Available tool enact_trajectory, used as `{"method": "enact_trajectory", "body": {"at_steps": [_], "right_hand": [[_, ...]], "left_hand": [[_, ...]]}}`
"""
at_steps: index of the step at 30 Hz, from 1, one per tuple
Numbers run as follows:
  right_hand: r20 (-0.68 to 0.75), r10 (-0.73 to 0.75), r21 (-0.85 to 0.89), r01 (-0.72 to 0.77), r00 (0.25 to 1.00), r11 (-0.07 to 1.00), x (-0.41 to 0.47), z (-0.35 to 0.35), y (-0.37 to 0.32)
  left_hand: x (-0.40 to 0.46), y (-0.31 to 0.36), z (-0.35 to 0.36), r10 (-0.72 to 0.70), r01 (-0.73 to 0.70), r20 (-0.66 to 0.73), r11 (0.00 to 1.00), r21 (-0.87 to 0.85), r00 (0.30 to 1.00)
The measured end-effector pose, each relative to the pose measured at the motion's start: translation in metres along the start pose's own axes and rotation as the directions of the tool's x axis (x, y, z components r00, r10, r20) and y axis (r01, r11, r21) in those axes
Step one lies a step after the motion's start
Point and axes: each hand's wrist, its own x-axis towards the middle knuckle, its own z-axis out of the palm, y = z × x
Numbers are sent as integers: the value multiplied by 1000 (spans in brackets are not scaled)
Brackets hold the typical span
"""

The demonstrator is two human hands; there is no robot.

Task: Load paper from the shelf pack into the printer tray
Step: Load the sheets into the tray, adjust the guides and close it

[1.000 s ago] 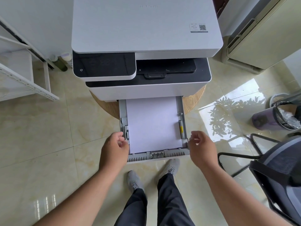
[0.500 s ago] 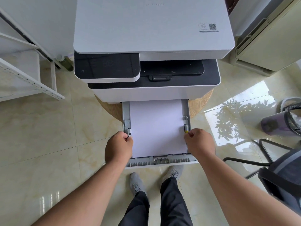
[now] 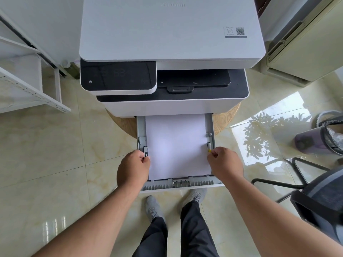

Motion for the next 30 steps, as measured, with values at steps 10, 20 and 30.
{"method": "enact_trajectory", "body": {"at_steps": [10, 20, 30], "right_hand": [[7, -80, 17, 79, 997, 997, -19, -5, 8], [16, -175, 5, 175, 984, 985, -42, -13, 29], [232, -111, -289, 178, 966, 941, -56, -6, 60]], "left_hand": [[-16, -17, -8, 102, -109, 79, 990, 91, 992], [-42, -31, -20, 211, -260, 212, 937, 235, 954], [-47, -35, -15, 119, -238, 322, 902, 359, 939]]}}
